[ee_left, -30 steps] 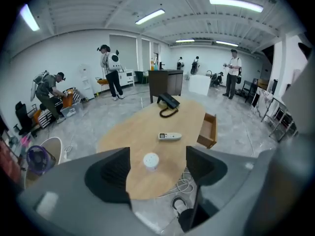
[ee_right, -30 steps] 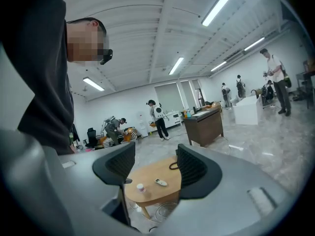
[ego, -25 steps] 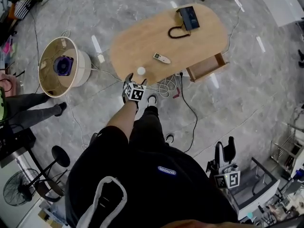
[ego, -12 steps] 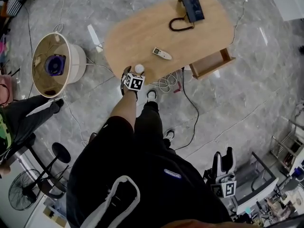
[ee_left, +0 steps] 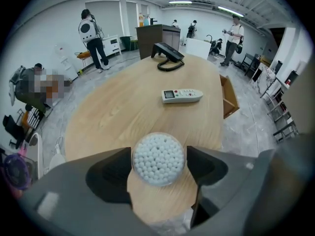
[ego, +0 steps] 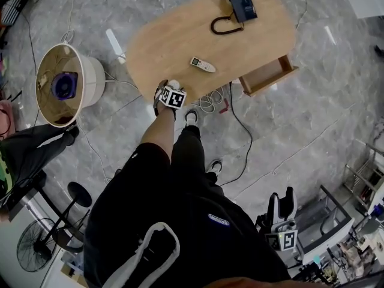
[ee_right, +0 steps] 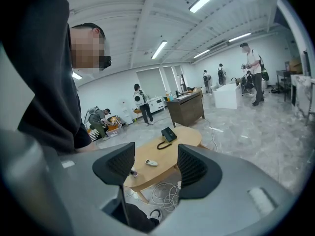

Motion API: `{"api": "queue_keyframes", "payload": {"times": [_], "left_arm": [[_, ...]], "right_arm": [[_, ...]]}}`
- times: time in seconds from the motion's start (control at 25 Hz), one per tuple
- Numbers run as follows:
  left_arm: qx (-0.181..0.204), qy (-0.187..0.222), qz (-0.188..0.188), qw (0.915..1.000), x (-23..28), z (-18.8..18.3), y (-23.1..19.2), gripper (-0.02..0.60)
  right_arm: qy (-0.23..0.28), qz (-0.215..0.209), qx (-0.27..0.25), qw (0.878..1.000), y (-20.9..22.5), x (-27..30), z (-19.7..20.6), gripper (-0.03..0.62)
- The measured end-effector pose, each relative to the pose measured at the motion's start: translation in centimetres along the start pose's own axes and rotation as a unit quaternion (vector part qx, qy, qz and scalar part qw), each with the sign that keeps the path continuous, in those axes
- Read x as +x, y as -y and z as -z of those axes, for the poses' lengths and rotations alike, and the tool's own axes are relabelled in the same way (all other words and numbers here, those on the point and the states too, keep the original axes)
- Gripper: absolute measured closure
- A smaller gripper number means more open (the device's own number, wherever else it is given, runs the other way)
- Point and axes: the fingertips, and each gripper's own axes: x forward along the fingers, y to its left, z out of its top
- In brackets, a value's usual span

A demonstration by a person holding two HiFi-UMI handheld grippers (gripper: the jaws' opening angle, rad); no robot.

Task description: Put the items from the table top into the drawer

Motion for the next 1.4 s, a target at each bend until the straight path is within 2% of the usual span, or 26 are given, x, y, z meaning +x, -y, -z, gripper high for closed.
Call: {"api": "queue_keyframes", "payload": {"times": [0.24, 0.36, 0.48, 0.72, 1.08, 1.4], "left_arm": [[0.006, -0.023, -0.013, 0.9996, 0.4, 0.5, -0.1, 0.301], [0.014, -0.026, -0.01, 0.9995, 0.3, 0.4, -0.2, 0.304], [0.018, -0.017, -0.011, 0.9996, -0.2, 0.0, -0.6, 0.305], [0.04, -0.003, -0.005, 0.9992, -2.4, -1.3, -1.0, 0.307], [0.114, 0.045, 0.029, 0.992, -8.8, -6.4, -0.4, 0.307], [0.179, 0.085, 0.062, 0.9781, -13.5, -11.7, 0.7, 0.307]], "right_arm": [[0.007, -0.007, -0.005, 1.0, -0.8, 0.8, -0.6, 0.306], [0.001, -0.011, -0.009, 1.0, -1.1, 1.3, -0.3, 0.306], [0.002, -0.013, 0.009, 1.0, -1.7, 3.2, -0.8, 0.306], [0.027, -0.092, -0.034, 0.995, -5.1, 7.8, -3.5, 0.304], [0.048, -0.14, -0.049, 0.988, -9.0, 11.8, -8.1, 0.304], [0.082, -0.155, -0.067, 0.982, -11.7, 13.7, -12.0, 0.304]]}}
